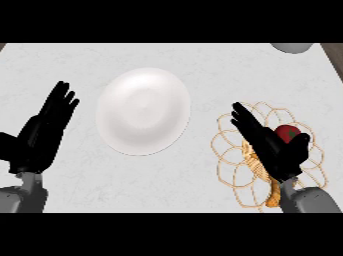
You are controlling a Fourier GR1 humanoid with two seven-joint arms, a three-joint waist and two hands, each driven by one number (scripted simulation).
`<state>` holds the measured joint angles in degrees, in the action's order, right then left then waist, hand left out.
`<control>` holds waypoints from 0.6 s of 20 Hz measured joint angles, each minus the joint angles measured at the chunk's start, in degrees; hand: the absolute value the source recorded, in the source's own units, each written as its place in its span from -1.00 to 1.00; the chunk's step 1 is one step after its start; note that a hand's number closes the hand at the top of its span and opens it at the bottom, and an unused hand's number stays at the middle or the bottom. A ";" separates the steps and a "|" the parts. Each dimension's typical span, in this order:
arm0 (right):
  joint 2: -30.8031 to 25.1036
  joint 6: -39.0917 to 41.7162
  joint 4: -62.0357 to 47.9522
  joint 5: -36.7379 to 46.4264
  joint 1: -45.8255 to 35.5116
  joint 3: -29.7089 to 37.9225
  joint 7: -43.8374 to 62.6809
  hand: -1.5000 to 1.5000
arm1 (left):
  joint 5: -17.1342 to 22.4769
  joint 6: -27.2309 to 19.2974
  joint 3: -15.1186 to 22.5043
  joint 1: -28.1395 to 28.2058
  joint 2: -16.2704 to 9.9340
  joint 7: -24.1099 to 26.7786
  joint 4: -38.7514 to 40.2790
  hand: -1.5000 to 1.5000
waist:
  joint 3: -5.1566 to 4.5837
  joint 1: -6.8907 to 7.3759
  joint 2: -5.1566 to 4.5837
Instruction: Pick the tomato from the placemat and place it in the plate
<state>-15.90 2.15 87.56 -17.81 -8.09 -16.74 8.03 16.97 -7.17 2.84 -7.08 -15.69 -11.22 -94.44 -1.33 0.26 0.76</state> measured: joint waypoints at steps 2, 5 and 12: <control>-2.37 3.69 -0.13 -2.35 -3.22 2.88 -0.25 1.00 | -0.27 0.06 0.42 1.02 0.26 -0.37 0.49 0.00 | 0.56 0.17 -0.37; -6.60 11.14 -0.21 -6.90 -9.82 7.98 -3.40 1.00 | -1.65 0.15 2.15 3.78 0.44 -1.17 2.99 0.00 | 1.10 1.19 -1.11; -18.47 18.77 -10.97 -2.81 -19.00 19.52 -17.30 -1.00 | -3.18 0.65 6.04 6.10 2.26 -2.74 7.23 0.00 | 1.51 2.34 -2.47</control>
<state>-34.37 20.92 76.59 -20.61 -27.09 2.78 -9.28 13.78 -6.51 8.88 -0.98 -13.43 -13.96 -87.21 0.18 2.61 -1.71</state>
